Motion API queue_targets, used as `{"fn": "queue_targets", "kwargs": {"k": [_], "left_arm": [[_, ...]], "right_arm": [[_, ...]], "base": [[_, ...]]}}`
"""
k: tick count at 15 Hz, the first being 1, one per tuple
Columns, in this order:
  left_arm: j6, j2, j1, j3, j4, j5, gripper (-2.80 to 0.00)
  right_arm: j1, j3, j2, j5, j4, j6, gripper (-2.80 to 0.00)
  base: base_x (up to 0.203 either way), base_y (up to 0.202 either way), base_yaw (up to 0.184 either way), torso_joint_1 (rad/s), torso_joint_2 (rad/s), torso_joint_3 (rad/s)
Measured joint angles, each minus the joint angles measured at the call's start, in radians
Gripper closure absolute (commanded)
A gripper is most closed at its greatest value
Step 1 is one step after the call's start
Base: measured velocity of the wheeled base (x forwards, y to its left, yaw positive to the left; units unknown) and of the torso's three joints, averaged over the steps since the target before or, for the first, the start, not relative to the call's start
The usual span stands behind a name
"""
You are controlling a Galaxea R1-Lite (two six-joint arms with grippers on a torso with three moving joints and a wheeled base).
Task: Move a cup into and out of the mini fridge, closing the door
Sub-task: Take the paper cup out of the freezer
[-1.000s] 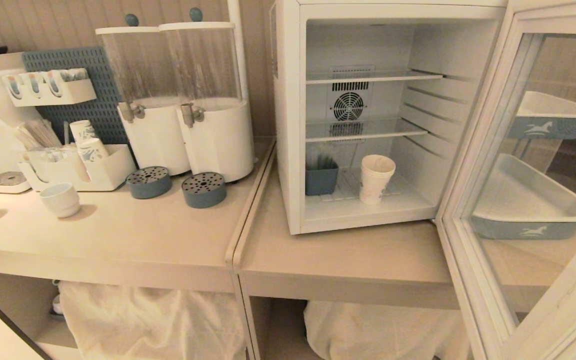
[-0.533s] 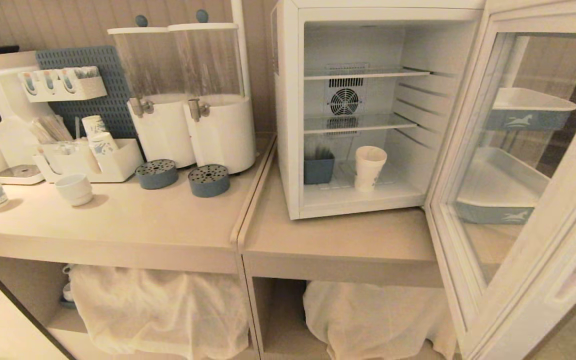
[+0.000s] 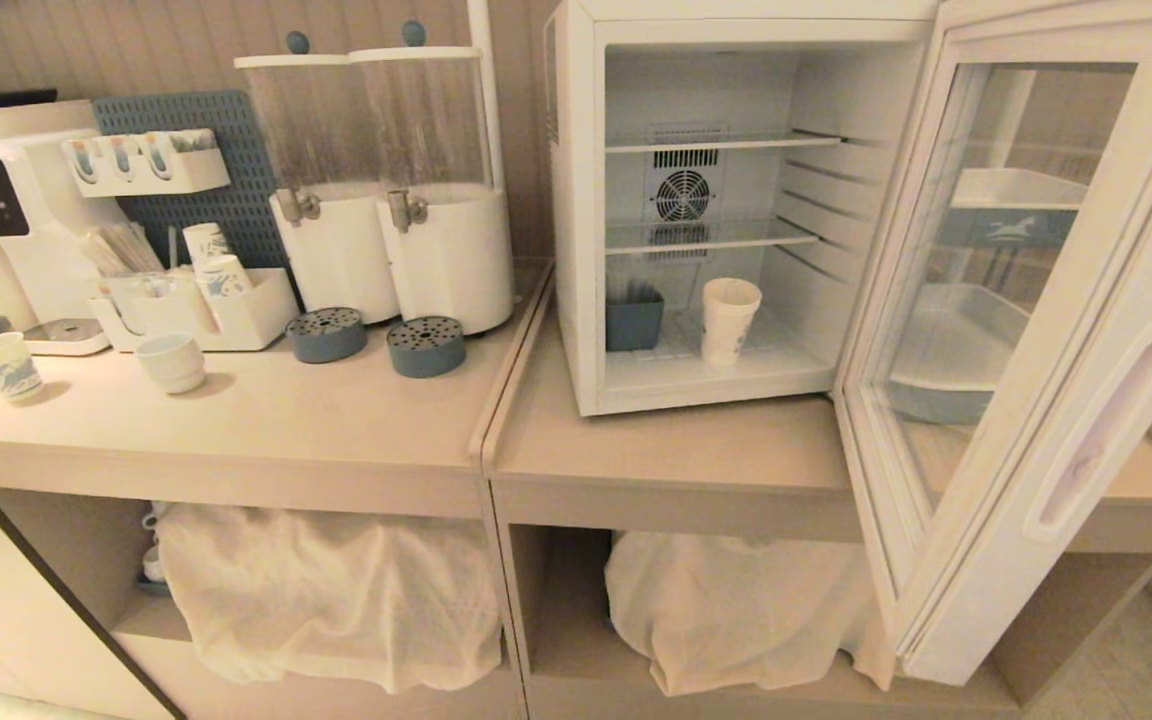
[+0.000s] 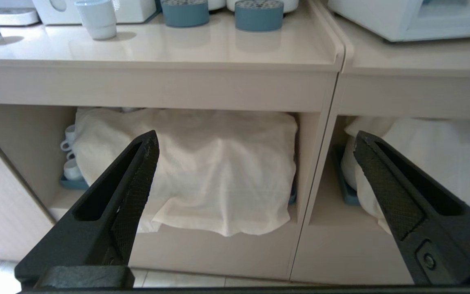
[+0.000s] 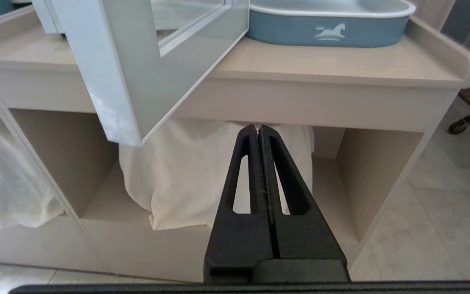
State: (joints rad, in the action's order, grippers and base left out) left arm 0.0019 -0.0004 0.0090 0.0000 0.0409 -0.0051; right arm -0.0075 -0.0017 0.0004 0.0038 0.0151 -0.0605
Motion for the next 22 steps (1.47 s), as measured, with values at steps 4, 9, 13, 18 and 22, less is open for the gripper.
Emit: {"fn": "queue_targets", "kwargs": {"k": [4, 9, 13, 18, 22], "left_arm": [[0.000, 0.000, 0.000, 0.000, -0.001, 0.000, -2.80], [0.005, 0.000, 0.000, 0.000, -0.001, 0.000, -2.80], [0.013, 0.000, 0.001, 0.000, -0.010, -0.001, -2.80], [0.017, 0.000, 0.000, 0.000, -0.011, -0.001, -2.80], [0.019, 0.000, -0.001, 0.000, -0.010, -0.001, -2.80]], "right_arm": [[-0.001, 0.000, 0.000, 0.000, 0.001, 0.000, 0.00], [0.000, 0.000, 0.000, 0.001, 0.000, 0.000, 0.00], [0.000, 0.001, 0.000, 0.000, 0.001, 0.000, 0.00], [-0.001, 0.000, 0.000, 0.000, 0.000, 0.000, 0.00], [-0.001, 0.000, 0.000, 0.001, -0.004, 0.001, 0.00]], "base": [[-0.197, 0.180, 0.004, 0.003, 0.00, 0.002], [-0.152, 0.166, 0.000, 0.002, 0.00, 0.004], [-0.004, 0.141, 0.002, 0.003, 0.00, 0.003], [0.000, 0.193, 0.001, 0.003, 0.00, 0.001], [0.039, 0.141, 0.004, 0.003, 0.00, 0.001]]}}
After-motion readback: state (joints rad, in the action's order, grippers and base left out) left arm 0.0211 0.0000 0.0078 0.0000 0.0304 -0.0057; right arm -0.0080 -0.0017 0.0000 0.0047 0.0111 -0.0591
